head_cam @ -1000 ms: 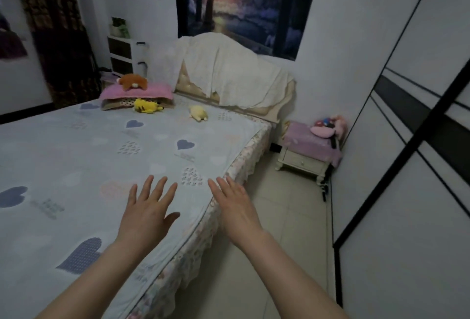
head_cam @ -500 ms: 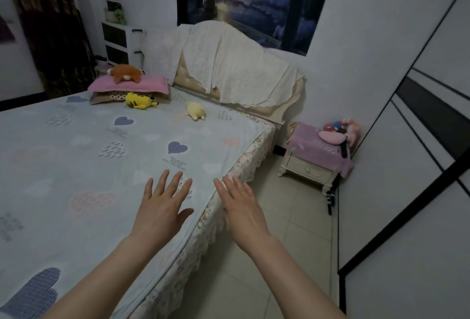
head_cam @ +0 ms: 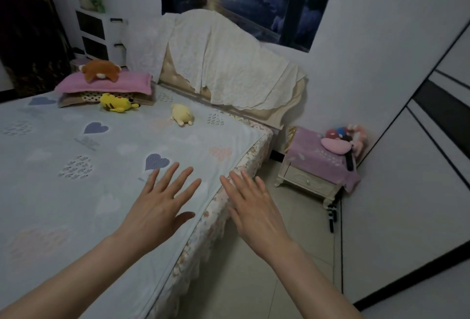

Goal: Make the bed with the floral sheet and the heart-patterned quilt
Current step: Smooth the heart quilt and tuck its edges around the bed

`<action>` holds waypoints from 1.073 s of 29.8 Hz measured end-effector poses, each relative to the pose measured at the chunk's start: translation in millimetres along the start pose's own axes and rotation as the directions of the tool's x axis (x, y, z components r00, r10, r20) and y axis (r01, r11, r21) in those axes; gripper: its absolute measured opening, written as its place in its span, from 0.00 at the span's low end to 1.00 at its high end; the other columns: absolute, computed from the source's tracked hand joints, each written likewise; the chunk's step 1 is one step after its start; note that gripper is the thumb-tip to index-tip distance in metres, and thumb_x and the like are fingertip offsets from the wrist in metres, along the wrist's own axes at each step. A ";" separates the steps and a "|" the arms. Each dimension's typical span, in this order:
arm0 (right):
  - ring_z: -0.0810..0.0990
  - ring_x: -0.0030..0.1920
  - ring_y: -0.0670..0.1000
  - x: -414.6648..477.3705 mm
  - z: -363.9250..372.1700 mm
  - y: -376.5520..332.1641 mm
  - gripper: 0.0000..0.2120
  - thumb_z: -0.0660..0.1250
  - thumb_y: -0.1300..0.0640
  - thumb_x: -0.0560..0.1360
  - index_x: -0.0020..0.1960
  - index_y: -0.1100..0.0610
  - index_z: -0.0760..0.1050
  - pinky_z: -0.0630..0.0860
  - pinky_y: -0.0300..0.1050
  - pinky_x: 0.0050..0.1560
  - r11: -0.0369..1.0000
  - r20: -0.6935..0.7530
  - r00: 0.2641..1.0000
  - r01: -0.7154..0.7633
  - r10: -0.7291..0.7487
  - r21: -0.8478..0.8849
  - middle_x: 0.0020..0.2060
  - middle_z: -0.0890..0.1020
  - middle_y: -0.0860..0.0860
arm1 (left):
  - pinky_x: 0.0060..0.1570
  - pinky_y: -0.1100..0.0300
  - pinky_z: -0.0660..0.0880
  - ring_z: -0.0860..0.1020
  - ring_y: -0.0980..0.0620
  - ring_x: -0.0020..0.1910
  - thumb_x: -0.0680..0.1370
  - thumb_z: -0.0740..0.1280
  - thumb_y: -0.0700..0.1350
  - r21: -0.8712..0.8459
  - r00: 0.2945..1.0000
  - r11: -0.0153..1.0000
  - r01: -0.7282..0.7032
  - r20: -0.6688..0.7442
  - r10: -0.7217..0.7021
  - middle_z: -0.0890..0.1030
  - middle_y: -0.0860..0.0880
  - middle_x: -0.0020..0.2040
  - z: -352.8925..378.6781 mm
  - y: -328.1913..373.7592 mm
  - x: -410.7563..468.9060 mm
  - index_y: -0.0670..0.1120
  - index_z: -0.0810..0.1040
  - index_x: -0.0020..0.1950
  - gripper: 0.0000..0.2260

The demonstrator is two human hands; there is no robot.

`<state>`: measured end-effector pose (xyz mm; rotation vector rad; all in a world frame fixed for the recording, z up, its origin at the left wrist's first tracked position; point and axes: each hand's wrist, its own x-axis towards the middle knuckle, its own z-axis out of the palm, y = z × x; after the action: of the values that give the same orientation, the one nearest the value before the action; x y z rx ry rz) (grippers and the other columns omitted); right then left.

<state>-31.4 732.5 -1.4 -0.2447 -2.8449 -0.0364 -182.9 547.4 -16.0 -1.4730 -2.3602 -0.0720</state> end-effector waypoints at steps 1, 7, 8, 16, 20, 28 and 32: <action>0.54 0.79 0.55 11.0 2.9 20.6 0.27 0.54 0.50 0.82 0.80 0.50 0.52 0.48 0.55 0.77 1.000 -0.005 1.000 0.009 -0.009 -0.015 0.78 0.59 0.52 | 0.70 0.35 0.63 0.61 0.38 0.76 0.73 0.61 0.62 0.001 1.000 1.000 0.005 0.008 -0.005 0.65 0.44 0.76 0.4 1.1 18.0 0.51 0.65 0.76 0.33; 0.54 0.79 0.54 64.6 11.5 121.3 0.28 0.47 0.47 0.81 0.80 0.50 0.51 0.49 0.55 0.76 0.998 0.008 0.999 0.043 -0.043 -0.052 0.78 0.59 0.51 | 0.70 0.34 0.61 0.58 0.38 0.77 0.79 0.58 0.63 0.051 0.999 0.998 0.026 -0.047 -0.023 0.62 0.44 0.78 13.9 12.1 94.8 0.50 0.64 0.77 0.30; 0.54 0.79 0.54 72.0 12.6 136.0 0.28 0.47 0.47 0.81 0.80 0.50 0.52 0.49 0.55 0.75 0.997 0.028 0.998 0.053 -0.052 -0.052 0.78 0.60 0.51 | 0.71 0.35 0.59 0.57 0.38 0.78 0.80 0.55 0.63 0.065 0.997 0.998 0.027 -0.070 -0.022 0.61 0.44 0.78 18.5 11.7 106.3 0.50 0.64 0.77 0.29; 0.58 0.78 0.55 159.8 49.7 233.1 0.27 0.50 0.48 0.81 0.80 0.52 0.56 0.54 0.57 0.74 0.970 0.066 0.974 0.222 -0.216 -0.100 0.77 0.62 0.52 | 0.71 0.35 0.59 0.55 0.38 0.78 0.75 0.63 0.59 0.110 0.999 0.994 0.018 -0.035 -0.015 0.60 0.43 0.79 61.0 -8.0 195.4 0.50 0.64 0.77 0.32; 0.57 0.78 0.55 213.4 69.1 270.0 0.27 0.49 0.48 0.82 0.80 0.52 0.55 0.55 0.57 0.74 0.965 0.078 0.968 0.246 -0.239 -0.088 0.78 0.61 0.52 | 0.72 0.37 0.55 0.53 0.39 0.79 0.80 0.53 0.61 0.098 1.000 0.995 0.027 -0.004 -0.026 0.58 0.44 0.79 98.9 -27.2 243.1 0.51 0.60 0.79 0.29; 0.55 0.78 0.55 304.7 103.6 348.1 0.27 0.53 0.49 0.82 0.79 0.53 0.56 0.56 0.59 0.75 0.956 0.047 0.956 0.293 -0.291 -0.034 0.78 0.60 0.53 | 0.74 0.37 0.53 0.52 0.39 0.79 0.80 0.52 0.60 0.076 0.999 0.997 0.029 0.025 -0.031 0.59 0.44 0.79 152.8 -42.8 342.9 0.50 0.62 0.78 0.28; 0.56 0.78 0.55 350.3 128.5 393.9 0.27 0.51 0.48 0.82 0.79 0.53 0.56 0.54 0.58 0.76 0.937 0.050 0.937 0.347 -0.345 -0.044 0.77 0.61 0.53 | 0.73 0.36 0.55 0.53 0.38 0.78 0.79 0.59 0.60 0.087 0.998 0.995 0.054 0.034 -0.057 0.60 0.43 0.79 176.3 -42.0 397.8 0.50 0.63 0.78 0.29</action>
<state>-331.0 1184.2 -25.2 0.2521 -2.8939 -0.1798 -424.3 910.6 -46.0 -1.3802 -2.4018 0.0419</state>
